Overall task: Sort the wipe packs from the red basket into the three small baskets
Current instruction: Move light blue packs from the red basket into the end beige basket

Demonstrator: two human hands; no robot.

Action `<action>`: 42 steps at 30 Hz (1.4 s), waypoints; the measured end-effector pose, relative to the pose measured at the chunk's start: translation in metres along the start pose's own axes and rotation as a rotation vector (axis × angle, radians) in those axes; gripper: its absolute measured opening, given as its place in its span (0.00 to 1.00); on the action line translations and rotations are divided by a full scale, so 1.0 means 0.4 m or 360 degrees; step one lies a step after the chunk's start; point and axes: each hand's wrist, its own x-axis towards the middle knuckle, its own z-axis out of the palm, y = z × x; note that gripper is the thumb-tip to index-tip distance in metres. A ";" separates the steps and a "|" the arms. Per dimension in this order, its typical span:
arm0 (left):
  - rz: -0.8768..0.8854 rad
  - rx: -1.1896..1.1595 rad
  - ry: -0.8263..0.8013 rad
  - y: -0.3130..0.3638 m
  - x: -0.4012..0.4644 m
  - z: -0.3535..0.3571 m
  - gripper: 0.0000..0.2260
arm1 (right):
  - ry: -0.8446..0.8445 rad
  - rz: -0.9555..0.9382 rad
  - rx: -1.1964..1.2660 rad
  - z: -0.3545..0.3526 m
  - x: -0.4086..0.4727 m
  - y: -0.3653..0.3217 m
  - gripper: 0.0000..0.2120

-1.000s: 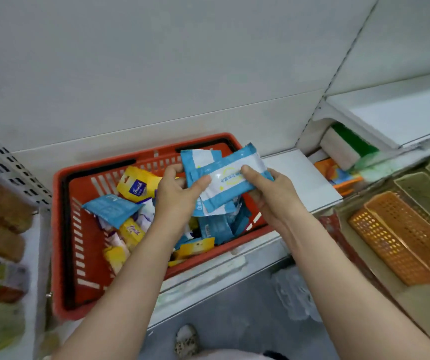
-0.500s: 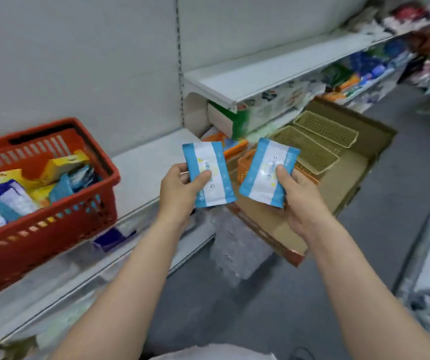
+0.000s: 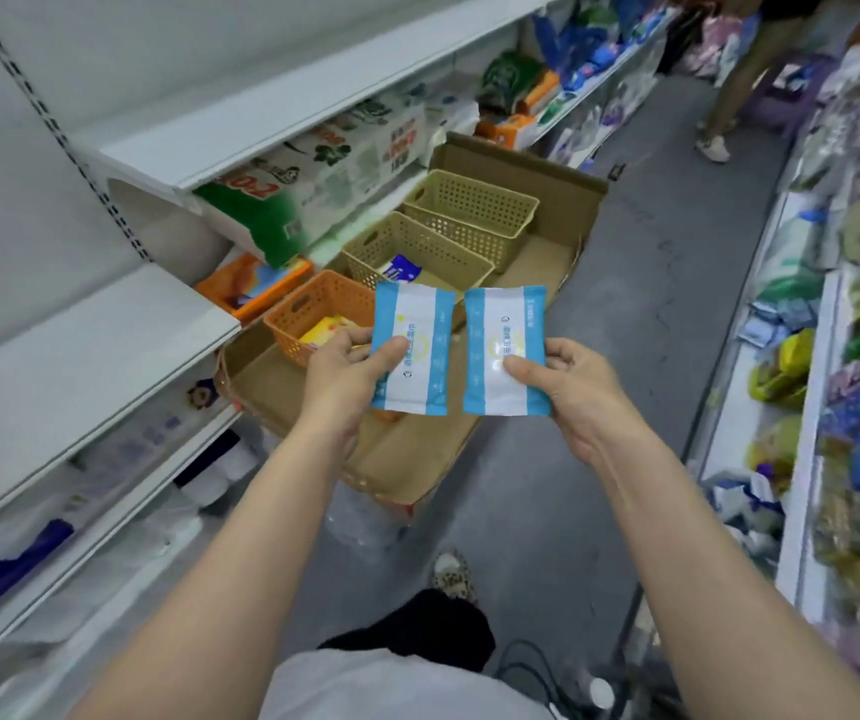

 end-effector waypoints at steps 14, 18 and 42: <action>-0.0193 -0.0116 -0.0016 0.030 0.427 0.492 0.11 | 0.0209 0.0054 -0.0015 -0.277 0.550 -0.175 0.10; -0.0172 -0.0134 0.0124 0.034 0.540 0.596 0.12 | 0.0104 0.0075 -0.0012 -0.309 0.735 -0.214 0.09; -0.0323 -0.0480 0.1199 -0.027 1.065 0.587 0.11 | -0.0805 0.0178 -0.1067 -0.007 1.657 -0.221 0.11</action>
